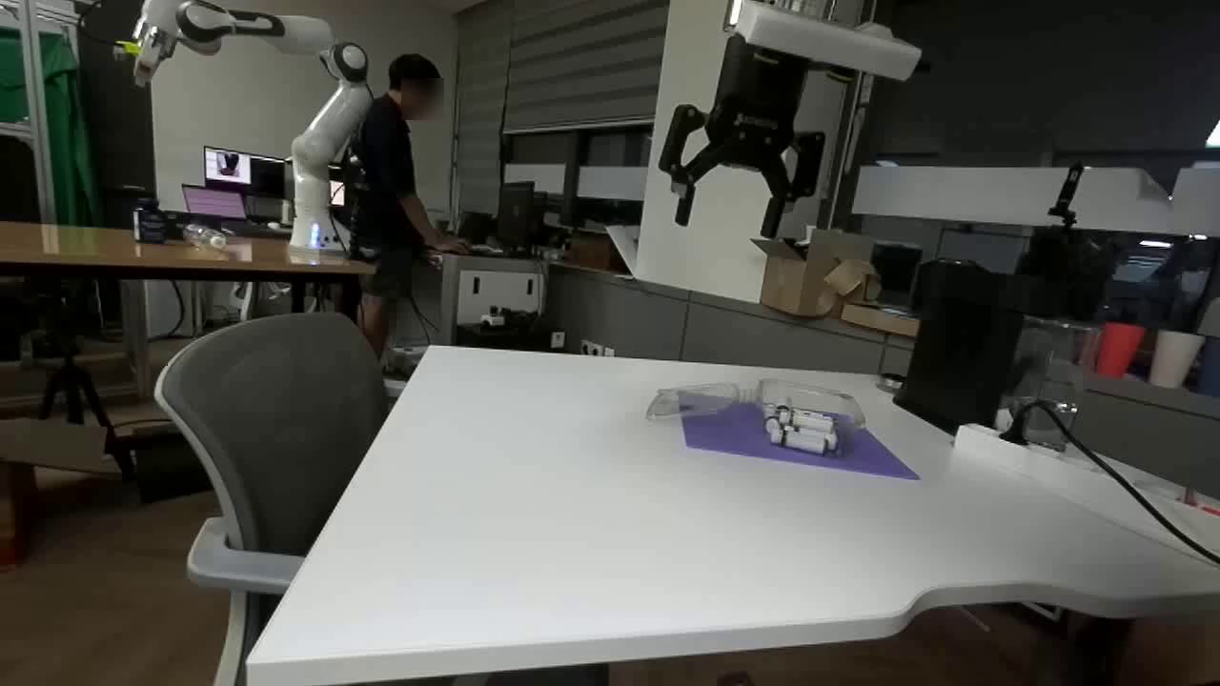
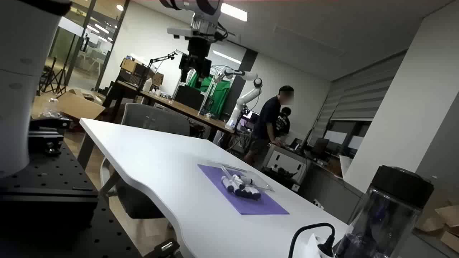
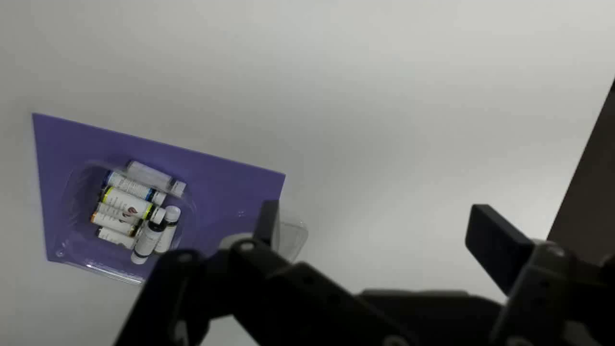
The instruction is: Remove one bottle from the clear box and close it
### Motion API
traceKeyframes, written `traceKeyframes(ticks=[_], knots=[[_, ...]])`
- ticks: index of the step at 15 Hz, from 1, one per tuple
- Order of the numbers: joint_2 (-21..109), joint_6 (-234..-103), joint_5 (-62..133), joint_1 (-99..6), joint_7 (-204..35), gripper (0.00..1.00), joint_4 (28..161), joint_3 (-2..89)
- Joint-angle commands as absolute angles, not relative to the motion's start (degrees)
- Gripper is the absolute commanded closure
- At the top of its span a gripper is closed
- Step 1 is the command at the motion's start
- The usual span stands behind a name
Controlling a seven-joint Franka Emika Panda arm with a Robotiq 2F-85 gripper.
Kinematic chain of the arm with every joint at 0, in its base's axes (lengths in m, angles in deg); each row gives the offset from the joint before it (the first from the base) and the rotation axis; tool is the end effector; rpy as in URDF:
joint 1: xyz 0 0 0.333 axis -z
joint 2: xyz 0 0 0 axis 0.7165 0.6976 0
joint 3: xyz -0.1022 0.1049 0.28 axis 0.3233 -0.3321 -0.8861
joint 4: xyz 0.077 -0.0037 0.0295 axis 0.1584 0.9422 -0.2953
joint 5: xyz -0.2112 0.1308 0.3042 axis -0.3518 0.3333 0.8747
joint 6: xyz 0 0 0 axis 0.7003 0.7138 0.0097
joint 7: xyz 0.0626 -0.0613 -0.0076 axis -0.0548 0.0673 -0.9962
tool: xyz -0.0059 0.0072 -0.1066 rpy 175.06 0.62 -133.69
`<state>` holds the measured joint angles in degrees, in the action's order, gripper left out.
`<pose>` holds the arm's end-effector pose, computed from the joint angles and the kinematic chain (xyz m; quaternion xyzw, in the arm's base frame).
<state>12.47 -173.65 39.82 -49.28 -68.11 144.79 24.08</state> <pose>0.4343 0.1500 0.3978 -0.9944 0.0262 -0.1022 0.0074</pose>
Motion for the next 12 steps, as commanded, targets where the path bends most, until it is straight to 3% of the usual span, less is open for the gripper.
traceKeyframes(ticks=[1,9,12], knots=[[12.50,-173.51,39.41,-50.42,-67.88,0.00,144.73,25.25],[12.46,-175.51,37.78,-49.67,-68.30,0.00,145.01,25.42],[14.70,-177.58,38.24,-48.30,-74.52,0.00,142.78,29.77]])
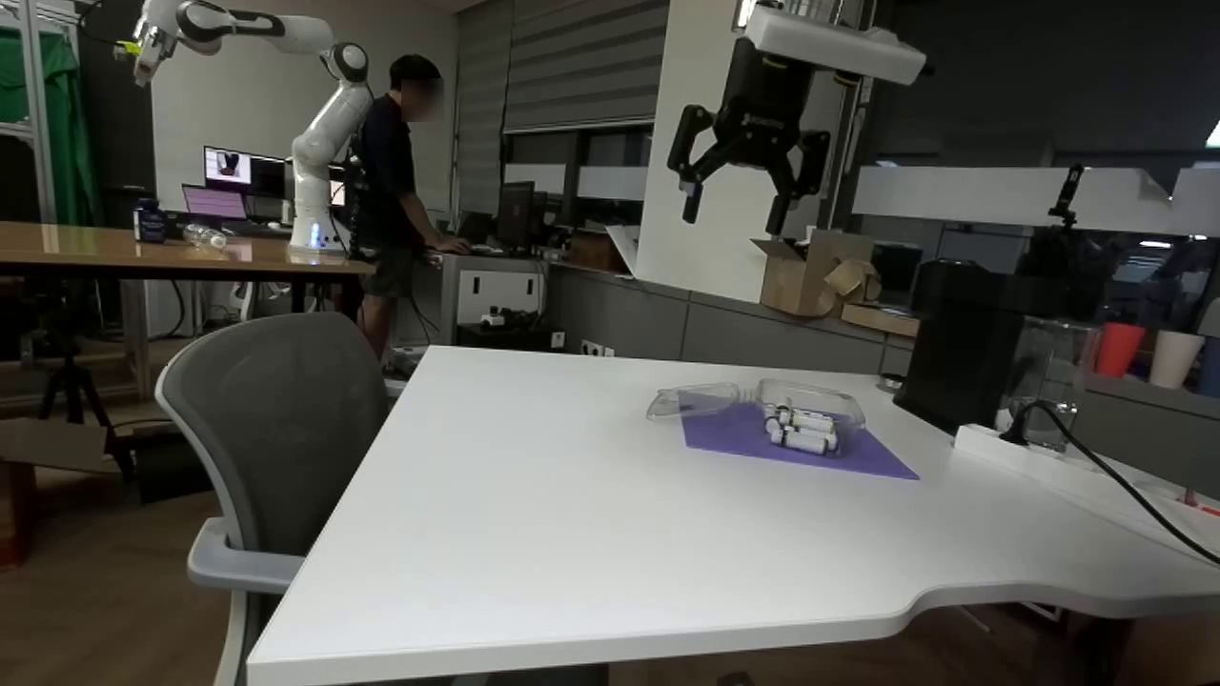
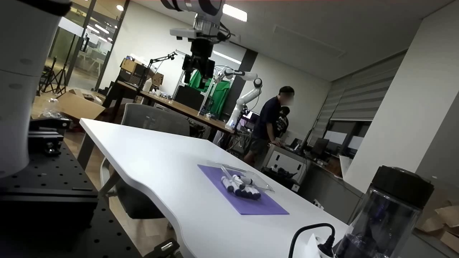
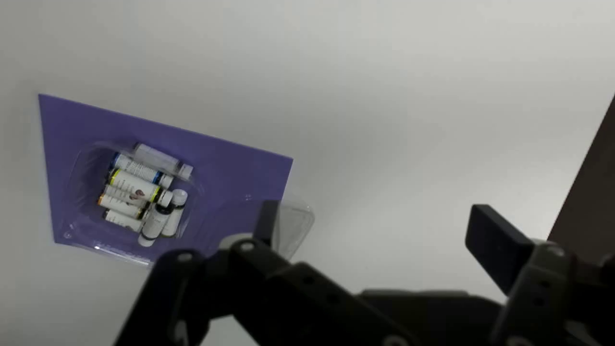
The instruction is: Remove one bottle from the clear box and close it
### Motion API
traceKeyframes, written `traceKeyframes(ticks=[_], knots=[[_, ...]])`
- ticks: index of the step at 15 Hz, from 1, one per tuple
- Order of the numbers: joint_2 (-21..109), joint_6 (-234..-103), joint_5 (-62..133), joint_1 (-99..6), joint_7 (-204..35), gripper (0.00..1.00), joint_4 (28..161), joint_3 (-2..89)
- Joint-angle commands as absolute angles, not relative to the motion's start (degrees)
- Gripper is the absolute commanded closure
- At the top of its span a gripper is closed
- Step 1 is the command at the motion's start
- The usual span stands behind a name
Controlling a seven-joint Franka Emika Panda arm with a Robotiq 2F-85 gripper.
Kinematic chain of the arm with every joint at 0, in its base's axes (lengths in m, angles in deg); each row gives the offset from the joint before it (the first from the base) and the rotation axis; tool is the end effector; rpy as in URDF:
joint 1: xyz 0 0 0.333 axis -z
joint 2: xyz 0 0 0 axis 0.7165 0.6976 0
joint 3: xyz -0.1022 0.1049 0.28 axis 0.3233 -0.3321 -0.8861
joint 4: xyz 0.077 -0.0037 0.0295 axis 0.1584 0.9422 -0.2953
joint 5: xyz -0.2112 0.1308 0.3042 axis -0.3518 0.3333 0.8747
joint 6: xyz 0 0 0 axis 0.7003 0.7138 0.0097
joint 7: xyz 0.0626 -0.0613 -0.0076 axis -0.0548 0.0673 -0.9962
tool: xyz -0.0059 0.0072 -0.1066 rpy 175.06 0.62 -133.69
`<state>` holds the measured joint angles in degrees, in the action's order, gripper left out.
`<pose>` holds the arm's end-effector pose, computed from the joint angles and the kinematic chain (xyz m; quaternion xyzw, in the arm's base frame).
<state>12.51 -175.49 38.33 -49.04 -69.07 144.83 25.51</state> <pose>0.4409 0.1382 0.4014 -0.9926 0.0227 -0.1192 0.0044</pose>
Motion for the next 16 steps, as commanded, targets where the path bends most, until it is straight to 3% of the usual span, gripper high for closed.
traceKeyframes(ticks=[1,6,10,11,16], knots=[[16.28,-178.93,39.43,-47.79,-79.27,0.00,141.58,32.50],[27.54,-177.63,45.21,-45.39,-100.35,0.00,130.93,42.76],[39.87,-168.00,46.00,-41.31,-111.74,0.00,117.84,44.92],[33.22,-173.10,46.21,-41.66,-109.17,0.00,125.98,43.94],[40.31,-170.07,45.92,-40.00,-111.42,0.00,119.14,43.56]])
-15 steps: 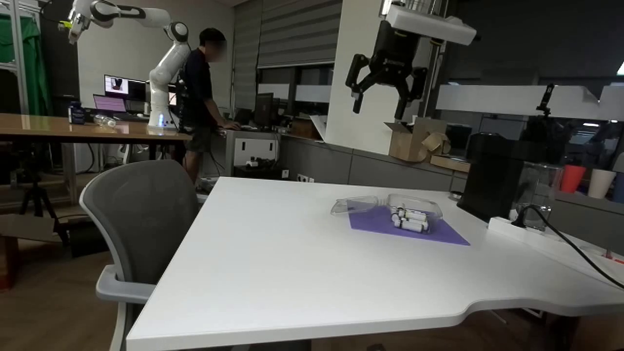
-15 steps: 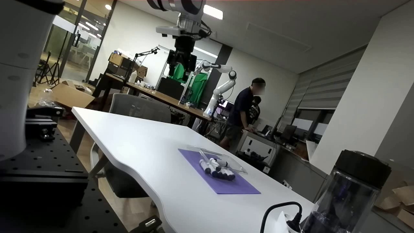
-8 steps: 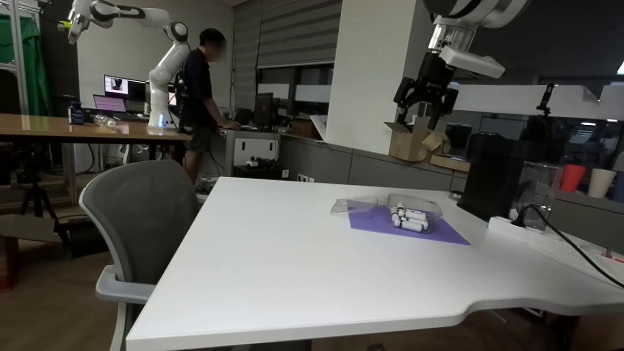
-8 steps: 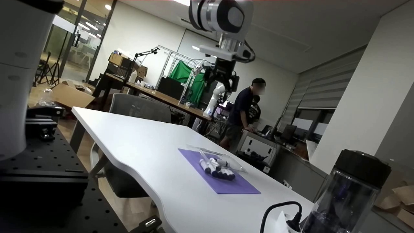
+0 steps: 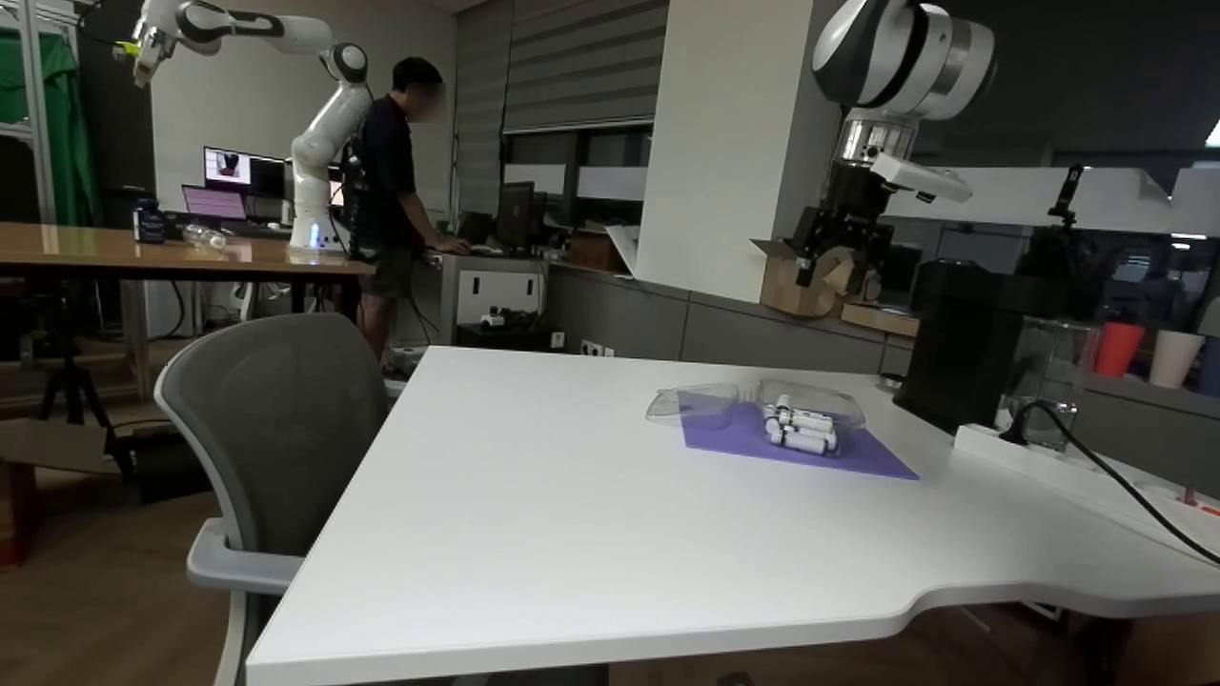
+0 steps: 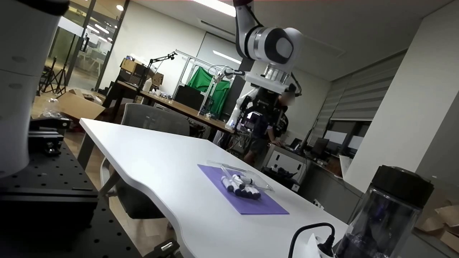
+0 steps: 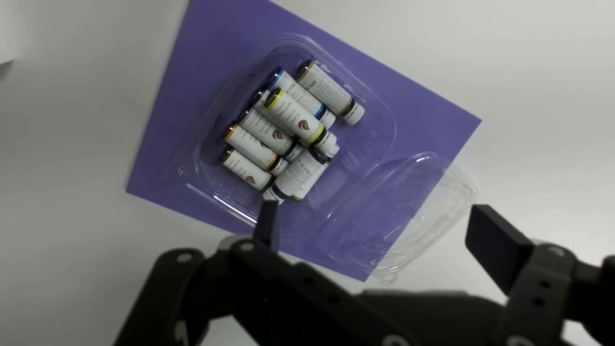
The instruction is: Remove one bottle from the clear box and close it
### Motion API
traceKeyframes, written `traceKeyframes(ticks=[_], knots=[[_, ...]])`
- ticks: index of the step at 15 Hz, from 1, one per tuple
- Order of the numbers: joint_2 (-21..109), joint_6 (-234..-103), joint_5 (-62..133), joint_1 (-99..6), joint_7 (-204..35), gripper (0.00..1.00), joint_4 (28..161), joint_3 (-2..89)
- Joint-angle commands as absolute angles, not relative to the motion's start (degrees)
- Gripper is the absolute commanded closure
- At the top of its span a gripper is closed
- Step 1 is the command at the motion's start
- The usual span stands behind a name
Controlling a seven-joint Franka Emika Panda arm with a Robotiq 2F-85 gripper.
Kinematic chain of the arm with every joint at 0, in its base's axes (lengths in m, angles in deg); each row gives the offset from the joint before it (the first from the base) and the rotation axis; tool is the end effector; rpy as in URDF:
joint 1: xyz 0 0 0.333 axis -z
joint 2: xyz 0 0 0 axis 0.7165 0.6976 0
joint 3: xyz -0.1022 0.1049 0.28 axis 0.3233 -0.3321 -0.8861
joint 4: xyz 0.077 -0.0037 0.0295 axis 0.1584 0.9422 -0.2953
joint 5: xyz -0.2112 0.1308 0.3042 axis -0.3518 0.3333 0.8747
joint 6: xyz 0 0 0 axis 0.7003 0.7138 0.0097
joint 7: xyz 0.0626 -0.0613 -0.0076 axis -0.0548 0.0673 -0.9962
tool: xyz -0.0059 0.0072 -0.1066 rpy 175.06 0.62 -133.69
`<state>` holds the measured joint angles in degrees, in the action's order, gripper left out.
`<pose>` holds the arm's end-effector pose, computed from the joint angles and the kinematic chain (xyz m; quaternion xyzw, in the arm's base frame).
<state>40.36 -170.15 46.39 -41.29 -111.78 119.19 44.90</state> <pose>0.5874 -0.0986 0.3417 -0.9956 -0.0667 -0.0622 0.0224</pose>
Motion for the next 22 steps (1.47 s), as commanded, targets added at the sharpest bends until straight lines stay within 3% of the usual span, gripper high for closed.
traceKeyframes(ticks=[1,16,22], knots=[[40.28,-169.95,45.92,-40.05,-111.42,0.00,119.01,43.51],[56.05,-161.55,23.18,-38.43,-134.41,0.00,106.02,42.65],[54.81,-164.56,25.01,-37.66,-131.75,0.00,109.84,42.36]])
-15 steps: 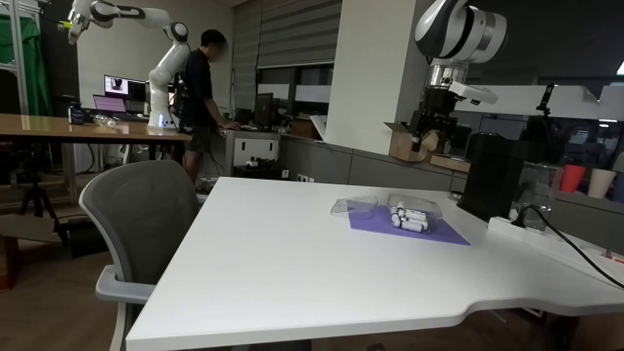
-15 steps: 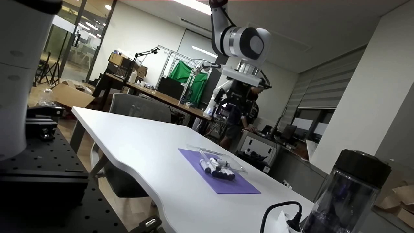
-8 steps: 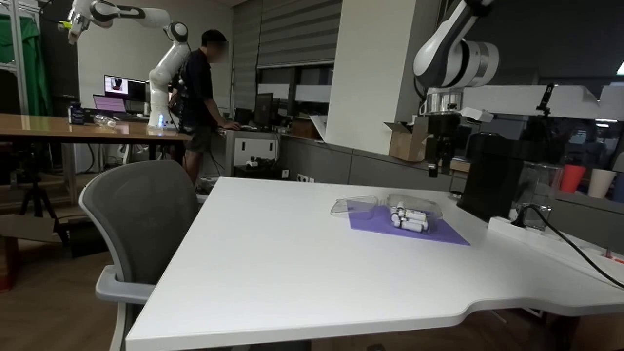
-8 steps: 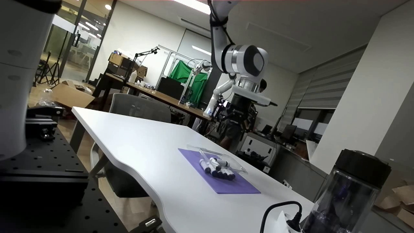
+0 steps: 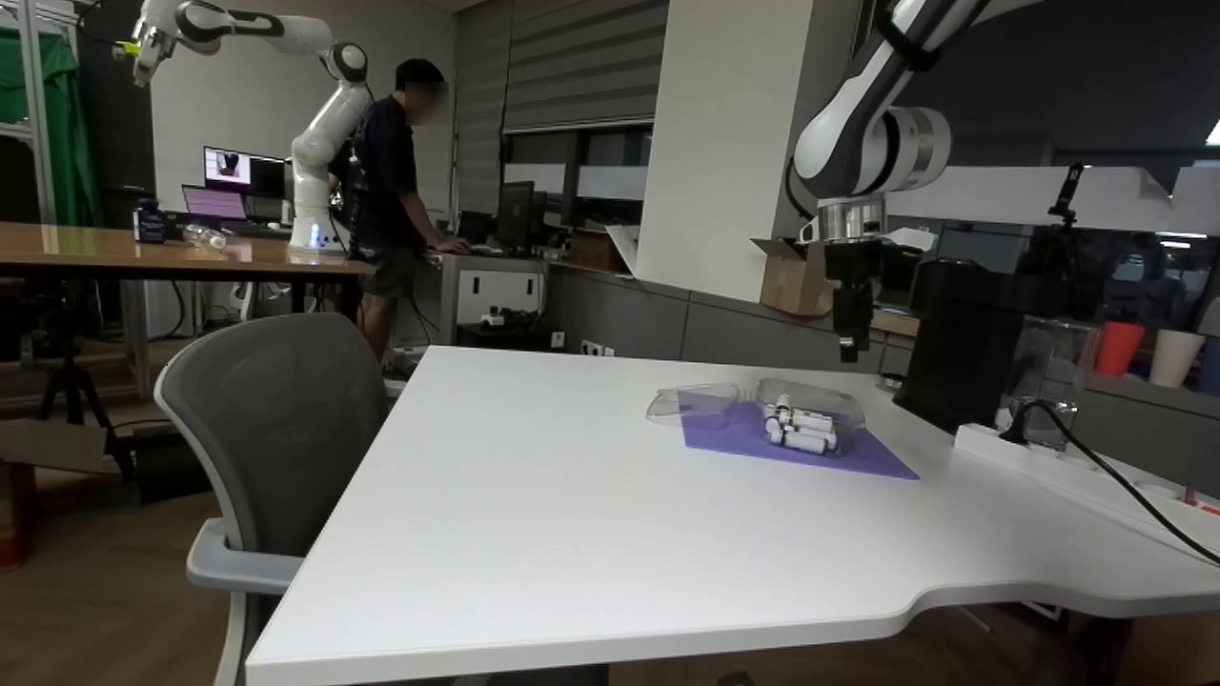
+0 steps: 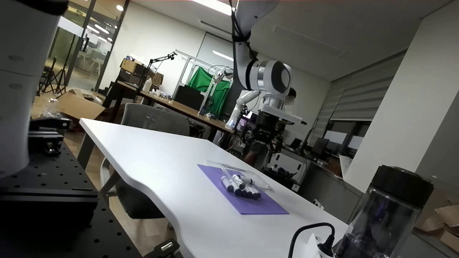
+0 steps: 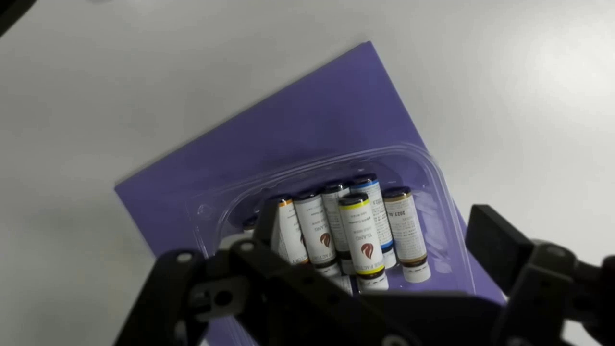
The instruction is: Remove one bottle from the clear box and close it
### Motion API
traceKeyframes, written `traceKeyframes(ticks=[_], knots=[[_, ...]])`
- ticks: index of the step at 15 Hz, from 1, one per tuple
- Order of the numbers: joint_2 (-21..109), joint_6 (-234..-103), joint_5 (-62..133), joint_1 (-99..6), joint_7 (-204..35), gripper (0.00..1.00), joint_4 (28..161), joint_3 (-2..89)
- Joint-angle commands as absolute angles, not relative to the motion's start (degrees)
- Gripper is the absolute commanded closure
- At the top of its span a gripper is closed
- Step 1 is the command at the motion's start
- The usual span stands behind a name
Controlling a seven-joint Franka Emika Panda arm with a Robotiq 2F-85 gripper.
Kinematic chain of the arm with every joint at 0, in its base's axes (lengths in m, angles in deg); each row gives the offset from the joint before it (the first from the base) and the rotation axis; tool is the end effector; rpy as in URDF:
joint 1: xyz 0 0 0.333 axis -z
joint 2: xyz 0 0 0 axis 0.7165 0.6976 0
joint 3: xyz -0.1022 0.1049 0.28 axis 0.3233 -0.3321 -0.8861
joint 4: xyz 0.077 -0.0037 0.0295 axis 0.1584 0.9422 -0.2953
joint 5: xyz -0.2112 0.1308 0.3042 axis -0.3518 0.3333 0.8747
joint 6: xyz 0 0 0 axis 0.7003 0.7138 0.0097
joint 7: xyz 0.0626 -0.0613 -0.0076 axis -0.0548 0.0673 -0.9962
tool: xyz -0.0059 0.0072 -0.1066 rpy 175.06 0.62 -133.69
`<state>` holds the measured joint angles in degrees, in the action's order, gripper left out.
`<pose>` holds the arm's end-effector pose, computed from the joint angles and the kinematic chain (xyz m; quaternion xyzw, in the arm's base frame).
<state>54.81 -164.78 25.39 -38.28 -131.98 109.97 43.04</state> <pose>0.6138 -0.1224 0.2482 0.9306 0.3502 -0.0800 0.0697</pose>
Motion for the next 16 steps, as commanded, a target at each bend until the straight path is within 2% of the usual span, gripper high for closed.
traceKeyframes(ticks=[1,6,11,16], knots=[[54.80,-164.56,25.01,-37.64,-131.75,0.00,109.84,42.36],[56.23,-165.98,24.33,-37.58,-132.65,0.00,109.53,42.27],[61.32,-173.93,23.98,-37.06,-134.33,0.00,109.17,41.80],[66.23,-175.78,18.15,-40.29,-131.64,0.00,106.36,43.84]])
